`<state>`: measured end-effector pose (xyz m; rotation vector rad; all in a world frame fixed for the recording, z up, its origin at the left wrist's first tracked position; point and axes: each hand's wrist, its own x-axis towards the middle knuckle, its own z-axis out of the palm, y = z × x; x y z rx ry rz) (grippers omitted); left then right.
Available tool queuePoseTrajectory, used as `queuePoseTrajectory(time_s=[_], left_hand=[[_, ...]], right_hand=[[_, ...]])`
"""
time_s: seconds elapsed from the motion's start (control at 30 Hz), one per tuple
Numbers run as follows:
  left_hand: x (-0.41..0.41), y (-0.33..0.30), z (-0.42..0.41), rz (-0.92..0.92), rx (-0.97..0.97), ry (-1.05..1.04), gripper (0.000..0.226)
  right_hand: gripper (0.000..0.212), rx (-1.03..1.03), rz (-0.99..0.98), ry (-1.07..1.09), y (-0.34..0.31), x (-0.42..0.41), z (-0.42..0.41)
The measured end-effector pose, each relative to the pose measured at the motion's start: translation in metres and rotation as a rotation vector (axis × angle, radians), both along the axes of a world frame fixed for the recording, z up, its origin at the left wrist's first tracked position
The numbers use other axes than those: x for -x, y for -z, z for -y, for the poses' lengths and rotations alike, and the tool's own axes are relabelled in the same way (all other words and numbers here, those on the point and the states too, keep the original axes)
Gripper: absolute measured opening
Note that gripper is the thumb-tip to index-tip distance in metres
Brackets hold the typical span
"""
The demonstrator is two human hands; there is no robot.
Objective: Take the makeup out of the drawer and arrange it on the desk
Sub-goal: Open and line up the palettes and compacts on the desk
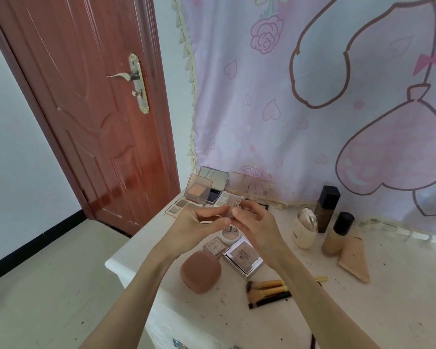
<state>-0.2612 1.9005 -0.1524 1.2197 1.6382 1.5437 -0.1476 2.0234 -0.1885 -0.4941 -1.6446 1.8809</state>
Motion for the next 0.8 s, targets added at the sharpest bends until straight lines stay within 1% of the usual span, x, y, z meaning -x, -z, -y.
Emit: queuePoseTrajectory(time_s=[0.07,0.1,0.17,0.23,0.33,0.37,0.43,0.57,0.7,0.8], left_hand=[[-0.001,-0.001,-0.001,-0.051,0.027,0.006,0.041],[-0.001,-0.001,-0.001,-0.132,0.049,0.01,0.046],[0.0,-0.003,-0.001,-0.363,0.107,0.03,0.057],[0.001,-0.004,-0.002,-0.535,0.132,0.057,0.067],[-0.001,-0.006,-0.003,-0.667,0.074,0.097,0.074],[-0.001,-0.006,-0.004,-0.671,0.054,0.101,0.074],[0.0,-0.007,-0.004,-0.623,0.03,0.092,0.072],[0.006,-0.005,-0.001,-0.56,0.057,0.049,0.067],[0.008,-0.009,0.002,-0.546,0.066,0.111,0.063],[0.011,-0.011,0.004,-0.528,0.081,0.15,0.055]], right_hand=[[0.043,0.074,-0.054,-0.03,-0.002,-0.002,-0.001],[0.038,0.118,-0.078,-0.053,-0.003,-0.003,-0.001],[0.03,0.19,-0.083,-0.089,-0.006,-0.007,0.0],[0.031,0.245,-0.059,-0.116,-0.006,-0.009,0.002],[0.041,0.334,-0.051,-0.129,-0.006,-0.009,0.004],[0.046,0.365,-0.056,-0.141,-0.006,-0.009,0.005],[0.051,0.399,-0.072,-0.183,-0.005,-0.01,0.007],[0.045,0.38,-0.052,-0.243,-0.008,-0.009,0.01],[0.041,0.411,-0.034,-0.243,-0.009,-0.006,0.014],[0.041,0.419,-0.022,-0.236,-0.009,-0.006,0.017]])
